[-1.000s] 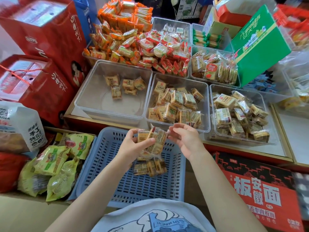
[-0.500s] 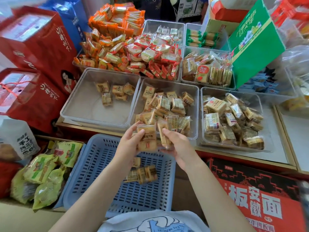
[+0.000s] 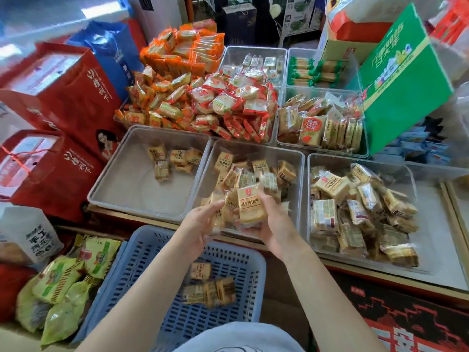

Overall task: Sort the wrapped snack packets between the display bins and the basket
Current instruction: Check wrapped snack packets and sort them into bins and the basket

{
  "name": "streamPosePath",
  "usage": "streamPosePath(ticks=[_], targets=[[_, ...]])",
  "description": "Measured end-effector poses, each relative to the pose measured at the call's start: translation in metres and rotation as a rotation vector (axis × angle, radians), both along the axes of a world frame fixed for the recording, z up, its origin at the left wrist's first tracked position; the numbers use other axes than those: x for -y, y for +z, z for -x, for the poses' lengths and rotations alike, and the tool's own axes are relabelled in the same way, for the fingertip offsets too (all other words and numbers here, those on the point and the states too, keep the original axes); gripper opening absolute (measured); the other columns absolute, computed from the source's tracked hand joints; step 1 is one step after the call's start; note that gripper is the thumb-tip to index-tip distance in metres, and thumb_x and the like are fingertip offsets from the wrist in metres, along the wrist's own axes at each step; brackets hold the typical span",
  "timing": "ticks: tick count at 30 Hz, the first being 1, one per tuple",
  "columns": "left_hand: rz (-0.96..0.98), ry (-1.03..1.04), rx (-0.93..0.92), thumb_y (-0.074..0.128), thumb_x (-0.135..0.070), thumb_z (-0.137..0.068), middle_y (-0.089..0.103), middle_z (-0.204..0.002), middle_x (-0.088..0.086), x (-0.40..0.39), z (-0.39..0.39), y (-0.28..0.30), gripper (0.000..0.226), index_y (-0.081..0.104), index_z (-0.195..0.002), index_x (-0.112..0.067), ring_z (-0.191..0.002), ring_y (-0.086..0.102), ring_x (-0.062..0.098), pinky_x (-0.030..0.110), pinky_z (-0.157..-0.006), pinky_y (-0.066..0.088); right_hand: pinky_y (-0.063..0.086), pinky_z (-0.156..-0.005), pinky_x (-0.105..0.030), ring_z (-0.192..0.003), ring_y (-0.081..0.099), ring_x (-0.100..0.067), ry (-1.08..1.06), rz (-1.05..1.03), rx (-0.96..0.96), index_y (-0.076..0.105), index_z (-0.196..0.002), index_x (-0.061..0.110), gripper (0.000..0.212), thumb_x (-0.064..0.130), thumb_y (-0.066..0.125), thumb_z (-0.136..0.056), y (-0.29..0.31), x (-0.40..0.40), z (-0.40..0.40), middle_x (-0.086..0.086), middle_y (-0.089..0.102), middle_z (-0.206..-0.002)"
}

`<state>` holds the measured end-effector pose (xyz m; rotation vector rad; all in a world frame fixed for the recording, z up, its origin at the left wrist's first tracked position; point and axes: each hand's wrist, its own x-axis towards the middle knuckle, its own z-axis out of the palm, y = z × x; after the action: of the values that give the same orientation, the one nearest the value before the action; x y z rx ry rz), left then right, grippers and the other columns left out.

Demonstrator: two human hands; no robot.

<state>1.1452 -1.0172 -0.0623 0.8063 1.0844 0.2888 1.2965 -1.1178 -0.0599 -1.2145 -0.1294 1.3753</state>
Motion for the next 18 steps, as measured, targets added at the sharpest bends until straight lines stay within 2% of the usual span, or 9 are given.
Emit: streamPosePath(ticks=[2,4,6,8,10,12,13,16,18], targets=[[-0.111,0.040,-0.146,0.082,-0.037,-0.079,0.075,-0.093,0.005,-0.017,-0.011,-0.004,0.056,0.062,-0.120,-0.004,-0.065,0.063,0.015,0.021,-0.049,0.047,0.057,-0.088,-0.048,-0.099,0.071,-0.031,-0.008,0.070,0.047,0.059,-0.127,0.007,0.027,0.019,0.057,-0.103,-0.009,-0.013,-0.011,-0.017,0.074,-0.110],[-0.240,0.055,-0.267,0.083,-0.034,-0.083,0.072,-0.108,0.008,-0.037,-0.023,-0.008,0.060,0.056,-0.130,-0.007,-0.082,0.070,0.017,0.025,-0.061,0.053,0.056,-0.097,-0.051,-0.105,0.070,-0.030,0.005,0.134,0.141,0.058,-0.129,0.008,0.031,0.010,0.060,-0.099,-0.017,-0.026,-0.026,-0.012,0.073,-0.112],[-0.364,0.046,-0.284,0.082,-0.035,-0.083,0.068,-0.117,0.007,-0.056,-0.039,-0.011,0.067,0.052,-0.137,-0.010,-0.096,0.068,0.019,0.028,-0.074,0.056,0.058,-0.095,-0.046,-0.107,0.070,-0.025,0.034,0.141,0.295,0.055,-0.136,0.011,0.040,0.016,0.064,-0.097,-0.017,-0.042,-0.042,-0.008,0.071,-0.118],[-0.510,0.014,-0.307,0.082,-0.038,-0.084,0.060,-0.128,0.007,-0.074,-0.055,-0.015,0.078,0.042,-0.147,-0.013,-0.111,0.063,0.023,0.039,-0.091,0.058,0.057,-0.092,-0.038,-0.113,0.065,-0.019,0.045,0.166,0.486,0.043,-0.150,0.015,0.058,0.026,0.065,-0.098,-0.017,-0.061,-0.057,-0.003,0.064,-0.130],[-0.744,-0.115,-0.432,0.076,-0.040,-0.090,0.050,-0.143,0.008,-0.087,-0.066,-0.024,0.085,0.028,-0.156,-0.016,-0.130,0.052,0.025,0.048,-0.109,0.048,0.050,-0.102,-0.040,-0.125,0.055,-0.021,0.093,0.244,0.746,0.029,-0.158,0.020,0.066,0.031,0.061,-0.101,-0.024,-0.080,-0.072,-0.004,0.053,-0.140],[-1.045,-0.320,-0.593,0.064,-0.041,-0.097,0.034,-0.161,0.005,-0.095,-0.070,-0.040,0.077,0.025,-0.160,-0.018,-0.149,0.030,0.024,0.049,-0.121,0.032,0.035,-0.116,-0.045,-0.141,0.037,-0.027,0.192,0.322,1.094,0.031,-0.158,0.022,0.062,0.034,0.056,-0.103,-0.037,-0.095,-0.085,-0.009,0.040,-0.152],[-1.153,-0.437,-0.631,0.057,-0.044,-0.101,0.026,-0.166,0.002,-0.099,-0.071,-0.049,0.072,0.026,-0.161,-0.020,-0.154,0.019,0.023,0.048,-0.125,0.024,0.027,-0.119,-0.046,-0.146,0.029,-0.027,0.237,0.321,1.206,0.036,-0.156,0.023,0.058,0.037,0.053,-0.103,-0.044,-0.101,-0.089,-0.010,0.036,-0.157],[-1.273,-0.774,-0.732,0.030,-0.056,-0.106,0.013,-0.171,-0.003,-0.100,-0.068,-0.078,0.063,0.022,-0.162,-0.028,-0.158,-0.010,0.020,0.046,-0.129,-0.001,0.012,-0.123,-0.049,-0.154,0.014,-0.023,0.425,0.283,1.340,0.041,-0.154,0.031,0.052,0.047,0.044,-0.104,-0.063,-0.112,-0.087,-0.004,0.026,-0.165],[-1.344,-0.859,-0.788,0.015,-0.060,-0.105,0.020,-0.169,-0.004,-0.096,-0.063,-0.093,0.066,0.018,-0.163,-0.028,-0.156,-0.020,0.019,0.041,-0.126,-0.013,0.004,-0.126,-0.050,-0.157,0.005,-0.021,0.575,0.325,1.398,0.035,-0.157,0.033,0.056,0.055,0.032,-0.105,-0.078,-0.111,-0.076,-0.003,0.020,-0.169]])
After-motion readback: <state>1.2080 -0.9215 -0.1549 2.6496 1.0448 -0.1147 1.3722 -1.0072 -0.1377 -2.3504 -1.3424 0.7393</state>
